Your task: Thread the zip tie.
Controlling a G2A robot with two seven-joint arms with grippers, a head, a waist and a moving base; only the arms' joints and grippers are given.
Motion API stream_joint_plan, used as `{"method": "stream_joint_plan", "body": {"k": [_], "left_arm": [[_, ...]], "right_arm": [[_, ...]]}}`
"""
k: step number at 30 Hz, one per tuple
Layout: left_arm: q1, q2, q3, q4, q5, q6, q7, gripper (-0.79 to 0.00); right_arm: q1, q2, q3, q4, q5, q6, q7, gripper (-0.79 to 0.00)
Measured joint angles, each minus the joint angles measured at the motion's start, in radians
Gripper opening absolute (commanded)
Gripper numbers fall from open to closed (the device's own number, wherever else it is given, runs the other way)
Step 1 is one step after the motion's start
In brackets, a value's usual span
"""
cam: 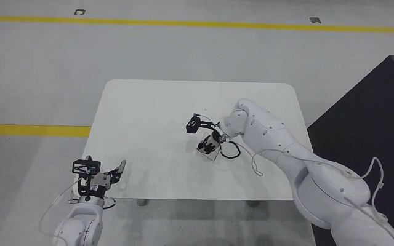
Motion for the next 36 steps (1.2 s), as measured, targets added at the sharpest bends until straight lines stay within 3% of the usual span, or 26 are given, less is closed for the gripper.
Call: {"method": "stream_joint_plan", "body": {"k": [1, 18, 36], "left_arm": [[0.000, 0.000, 0.000, 0.000, 0.000, 0.000, 0.000, 0.000], [0.000, 0.000, 0.000, 0.000, 0.000, 0.000, 0.000, 0.000], [0.000, 0.000, 0.000, 0.000, 0.000, 0.000, 0.000, 0.000]], "right_arm": [[0.000, 0.000, 0.002, -0.003, -0.002, 0.001, 0.001, -0.730], [-0.020, -0.013, 0.027, -0.012, -0.022, 0.018, 0.030, -0.637], [-0.021, -0.068, 0.021, 0.069, -0.039, 0.007, 0.033, -0.662]]}}
